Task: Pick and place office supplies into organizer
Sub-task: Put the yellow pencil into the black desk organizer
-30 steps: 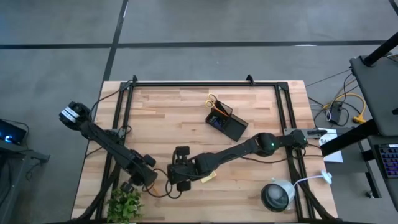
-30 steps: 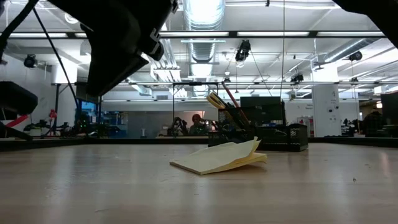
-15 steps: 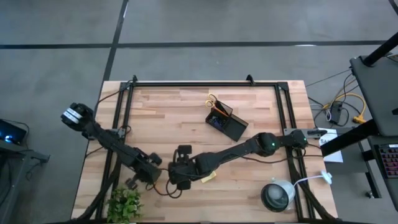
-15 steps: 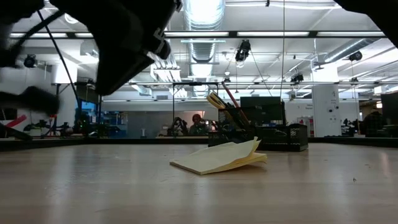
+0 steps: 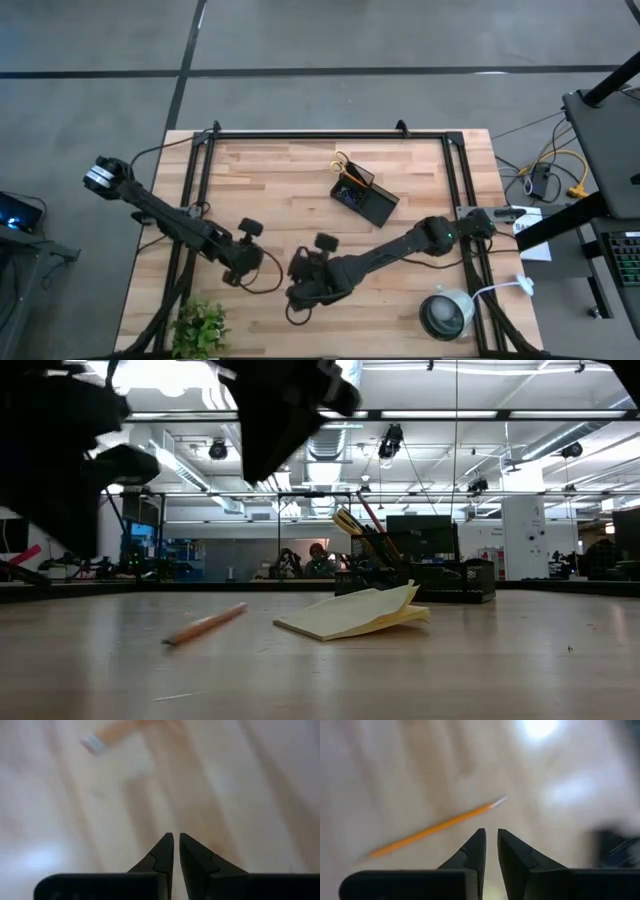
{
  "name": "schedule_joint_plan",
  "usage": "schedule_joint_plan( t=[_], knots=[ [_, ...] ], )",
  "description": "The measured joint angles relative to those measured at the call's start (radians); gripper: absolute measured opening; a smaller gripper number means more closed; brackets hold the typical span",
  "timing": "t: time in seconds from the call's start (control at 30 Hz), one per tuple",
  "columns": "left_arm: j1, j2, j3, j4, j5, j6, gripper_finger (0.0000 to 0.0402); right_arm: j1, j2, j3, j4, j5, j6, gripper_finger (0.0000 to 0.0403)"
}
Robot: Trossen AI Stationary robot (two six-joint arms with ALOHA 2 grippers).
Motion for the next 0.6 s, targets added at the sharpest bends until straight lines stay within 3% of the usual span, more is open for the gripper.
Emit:
schedule_joint_plan(
  t=[0.1, 0.23, 0.33, 0.47, 0.6],
  knots=[
    [0.001, -0.022, -0.008, -0.032, 0.150, -0.083, 0.0015, -0.001, 0.014, -0.015, 0.007, -0.284, 0.115, 0.0038],
    [0.002, -0.039, -0.009, -0.030, 0.322, -0.167, 0.0015, 0.015, 0.024, -0.080, 0.122, -0.447, 0.163, 0.0038],
    [0.002, -0.041, -0.009, -0.021, 0.384, -0.212, 0.0015, 0.018, 0.023, -0.113, 0.154, -0.629, 0.294, 0.0038],
    [0.004, -0.047, -0.004, -0.014, 0.381, -0.288, 0.0015, 0.025, 0.022, -0.147, 0.117, -0.617, 0.464, 0.0038],
    [0.004, -0.076, 0.008, -0.010, 0.309, -0.303, 0.0015, 0.044, 0.005, -0.128, 0.148, -0.601, 0.512, 0.0038]
  ],
)
